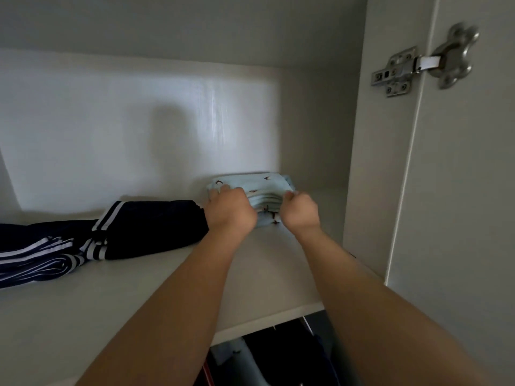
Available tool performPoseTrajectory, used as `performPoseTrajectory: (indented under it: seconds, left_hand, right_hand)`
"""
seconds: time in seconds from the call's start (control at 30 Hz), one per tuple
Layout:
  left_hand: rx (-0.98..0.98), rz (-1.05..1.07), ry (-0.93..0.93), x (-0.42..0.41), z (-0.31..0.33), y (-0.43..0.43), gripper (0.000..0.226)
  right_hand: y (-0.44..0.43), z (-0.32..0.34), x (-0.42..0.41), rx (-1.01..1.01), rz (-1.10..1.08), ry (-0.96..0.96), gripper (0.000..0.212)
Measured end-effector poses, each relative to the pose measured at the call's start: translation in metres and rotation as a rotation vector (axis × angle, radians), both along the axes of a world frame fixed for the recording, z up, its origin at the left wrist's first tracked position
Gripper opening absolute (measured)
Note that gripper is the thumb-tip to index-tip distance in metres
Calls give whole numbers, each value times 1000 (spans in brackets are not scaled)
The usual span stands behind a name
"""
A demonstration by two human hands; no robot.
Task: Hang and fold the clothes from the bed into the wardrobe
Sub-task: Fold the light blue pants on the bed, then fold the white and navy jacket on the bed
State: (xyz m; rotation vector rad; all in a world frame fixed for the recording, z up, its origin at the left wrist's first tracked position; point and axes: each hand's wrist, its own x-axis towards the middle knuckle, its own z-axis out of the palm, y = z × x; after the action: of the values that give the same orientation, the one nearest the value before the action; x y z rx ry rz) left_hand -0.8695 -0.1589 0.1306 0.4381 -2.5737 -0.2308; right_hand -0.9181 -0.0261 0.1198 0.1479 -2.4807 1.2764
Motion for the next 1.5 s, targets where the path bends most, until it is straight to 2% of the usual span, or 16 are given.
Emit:
performPoseTrajectory:
  seconds: [0.13, 0.27, 0.33, 0.4, 0.57, 0.77, 0.97, 1.27, 1.5]
  left_hand:
    - [56, -176, 218, 66, 3, 34, 25]
    - [192, -503, 523, 148, -36, 64, 13]
    - [323, -671, 599, 188, -60, 78, 10]
    - [454, -797, 593, 222, -78, 97, 9]
    - [706, -1124, 404, 297, -100, 173, 16]
    - [800, -1626, 180, 397, -101, 282, 15]
    - [877, -1998, -94, 524, -109, 390, 16]
    - [810, -2285, -610, 779, -157, 537, 22]
    - [661, -2408, -939, 964, -202, 615, 24]
  right_hand:
    - [16, -5, 74, -199, -17, 145, 43]
    - [44, -24, 171, -423, -24, 233, 33]
    - [65, -39, 225, -530, -28, 251, 34]
    - [91, -55, 278, -598, -77, 261, 39]
    - [159, -82, 404, -615, -337, 273, 49]
    - [240, -93, 538, -559, -750, 351, 50]
    - [313, -103, 692, -501, -1128, 462, 49]
    - [396, -146, 974, -532, -1606, 604, 48]
    - [426, -188, 1169, -579, -1936, 581, 55]
